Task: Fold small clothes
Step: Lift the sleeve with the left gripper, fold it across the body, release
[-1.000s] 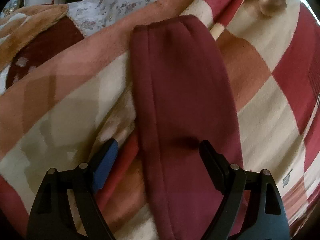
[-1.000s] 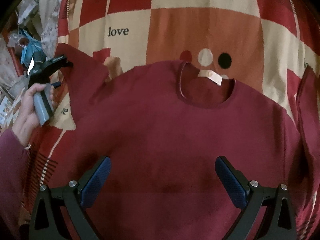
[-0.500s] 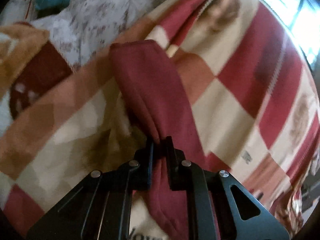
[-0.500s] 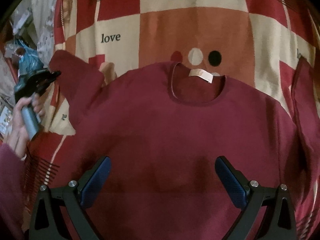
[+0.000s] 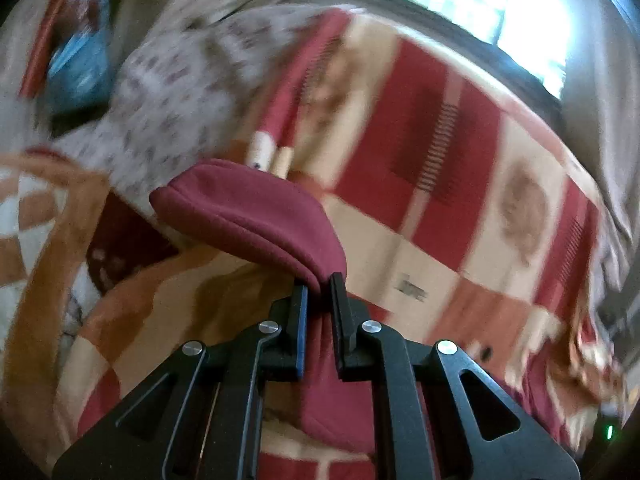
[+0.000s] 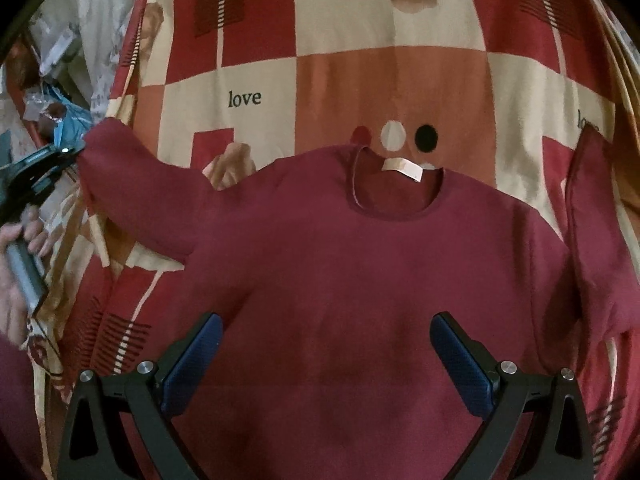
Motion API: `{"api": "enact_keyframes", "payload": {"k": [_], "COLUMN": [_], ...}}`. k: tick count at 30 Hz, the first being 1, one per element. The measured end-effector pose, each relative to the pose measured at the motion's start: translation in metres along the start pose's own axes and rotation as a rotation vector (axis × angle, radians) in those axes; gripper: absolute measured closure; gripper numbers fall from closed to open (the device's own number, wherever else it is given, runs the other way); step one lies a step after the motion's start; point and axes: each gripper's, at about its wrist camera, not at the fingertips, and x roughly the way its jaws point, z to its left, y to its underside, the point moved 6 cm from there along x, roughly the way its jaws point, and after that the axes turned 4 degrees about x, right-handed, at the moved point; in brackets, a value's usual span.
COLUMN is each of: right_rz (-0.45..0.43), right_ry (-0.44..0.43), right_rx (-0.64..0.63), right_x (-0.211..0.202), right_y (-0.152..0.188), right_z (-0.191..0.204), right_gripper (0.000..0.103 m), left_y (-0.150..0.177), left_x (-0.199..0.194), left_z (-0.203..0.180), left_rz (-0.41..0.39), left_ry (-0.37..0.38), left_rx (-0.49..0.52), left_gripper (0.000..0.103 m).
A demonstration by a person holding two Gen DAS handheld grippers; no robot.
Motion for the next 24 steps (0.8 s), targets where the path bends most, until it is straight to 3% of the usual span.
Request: {"api": "enact_keyframes", "payload": {"k": [5, 9, 12, 14, 17, 20, 21, 24], "right_rz": [-0.021, -0.036, -0.039, -0.038, -0.041, -0.028, -0.015, 0.035], "right_ry": [0.015, 0.042, 0.046, 0.037, 0.021, -0.008, -0.027, -0.067], "right_rx": [0.011, 0.059, 0.112, 0.129, 0.118, 0.115, 0.111, 0.084], "right_x": [-0.013, -0.022, -0.029, -0.033, -0.035, -0.026, -0.019, 0.002], "right_y": [0.000, -0.001, -0.002, -0.002, -0.003, -0.004, -0.004, -0.005], "right_z": [-0.008, -0.026, -0.042, -0.047, -0.048, -0.045, -0.042, -0.030], "right_gripper": [0.000, 0.000, 0.000, 0.000, 0.000, 0.000, 0.000, 0.000], "left_y": [0.036, 0.103, 0.151, 0.166, 0.160, 0.138, 0.134, 0.128], "left_x": [-0.031, -0.024, -0.008, -0.001, 0.001, 0.000, 0.001, 0.000], "left_z": [-0.081, -0.141, -0.159, -0.158, -0.141, -0.097, -0.082, -0.029], "left_rz": [0.000, 0.140, 0.272, 0.327, 0.336, 0.294, 0.286, 0.259], "left_ry": [0.072, 0.198, 0.231, 0.232, 0.200, 0.086, 0.041, -0.098], "left_rx": [0.239, 0.365, 0.388, 0.369, 0.325, 0.283, 0.281, 0.256], "left_gripper": [0.094, 0.093, 0.093, 0.093, 0.093, 0.093, 0.087, 0.051]}}
